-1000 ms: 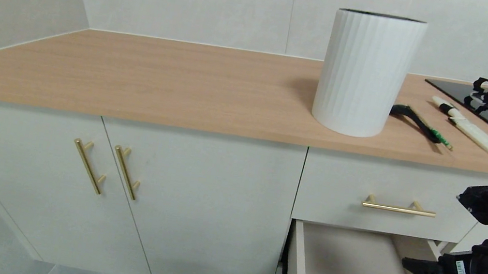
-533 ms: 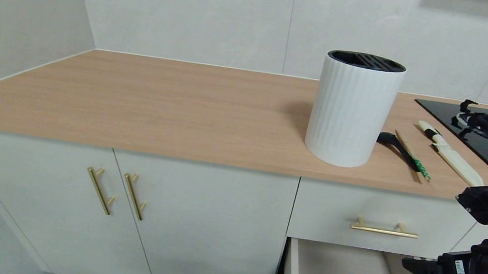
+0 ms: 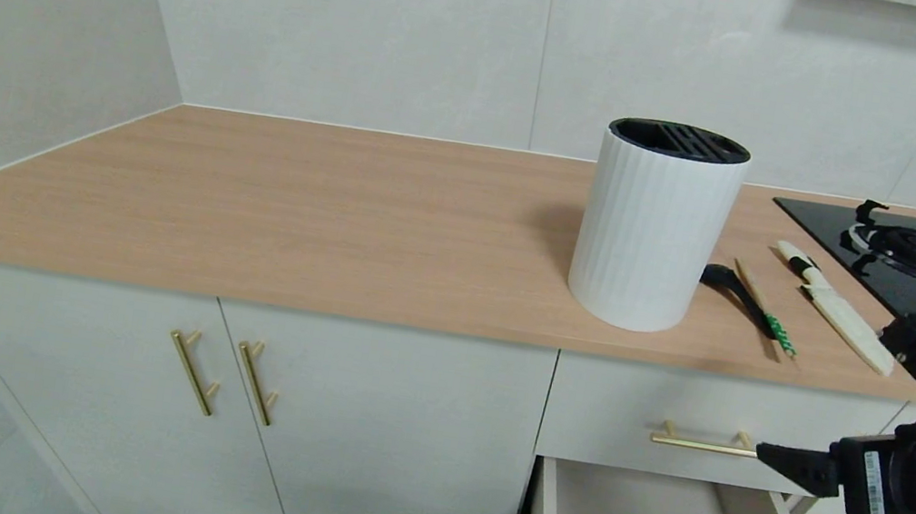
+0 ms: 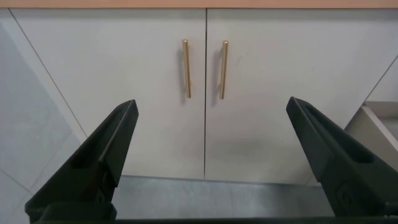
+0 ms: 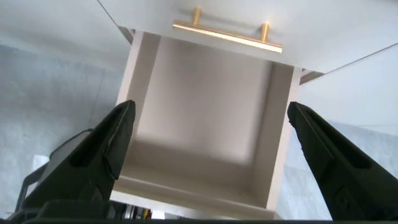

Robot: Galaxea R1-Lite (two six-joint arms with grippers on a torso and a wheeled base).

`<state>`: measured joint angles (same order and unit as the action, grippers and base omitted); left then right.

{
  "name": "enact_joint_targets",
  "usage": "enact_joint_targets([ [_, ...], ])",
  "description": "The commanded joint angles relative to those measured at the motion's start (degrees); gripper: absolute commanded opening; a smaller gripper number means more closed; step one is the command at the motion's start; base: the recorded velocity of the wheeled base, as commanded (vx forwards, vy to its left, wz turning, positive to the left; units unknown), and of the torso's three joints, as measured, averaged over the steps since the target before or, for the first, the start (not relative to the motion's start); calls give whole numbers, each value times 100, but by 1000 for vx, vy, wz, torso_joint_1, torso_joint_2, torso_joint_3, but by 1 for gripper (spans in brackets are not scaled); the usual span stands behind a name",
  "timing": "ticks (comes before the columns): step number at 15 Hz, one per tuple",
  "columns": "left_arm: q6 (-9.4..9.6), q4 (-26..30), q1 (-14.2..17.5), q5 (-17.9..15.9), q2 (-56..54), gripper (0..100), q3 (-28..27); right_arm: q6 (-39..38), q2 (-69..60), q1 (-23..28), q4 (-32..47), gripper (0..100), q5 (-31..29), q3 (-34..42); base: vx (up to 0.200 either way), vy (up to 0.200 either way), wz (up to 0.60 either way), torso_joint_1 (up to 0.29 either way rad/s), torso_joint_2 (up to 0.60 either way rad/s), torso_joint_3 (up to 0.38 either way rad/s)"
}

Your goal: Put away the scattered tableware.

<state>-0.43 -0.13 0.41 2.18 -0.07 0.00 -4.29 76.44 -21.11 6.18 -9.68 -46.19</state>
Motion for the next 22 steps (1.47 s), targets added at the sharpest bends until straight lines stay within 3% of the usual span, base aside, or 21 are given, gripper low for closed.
enact_joint_targets([
  [1,-1,-4,2,2,7,100,0,-2,469,318,639,100,-25,-1516,0,0,0,0,0,0],
  [4,-1,-4,2,2,7,100,0,-696,1269,538,1069,100,-87,-2395,0,0,0,0,0,0],
  [8,-1,5,2,2,7,100,0,-722,2306,934,375,100,-227,-2421,0,0,0,0,0,0],
  [10,-1,5,2,2,7,100,0,-757,2605,942,-240,100,-649,-2395,0,0,0,0,0,0],
  [17,-1,-4,2,2,7,100,0,-757,2569,1030,-319,100,-693,-2395,0,0,0,0,0,0],
  [18,-1,-4,2,2,7,100,0,-757,2543,1022,-310,0,-693,-2386,0,0,0,0,0,0],
  [22,-1,-4,2,2,7,100,0,-740,2561,1022,-275,0,-676,-2368,0,0,0,0,0,0],
])
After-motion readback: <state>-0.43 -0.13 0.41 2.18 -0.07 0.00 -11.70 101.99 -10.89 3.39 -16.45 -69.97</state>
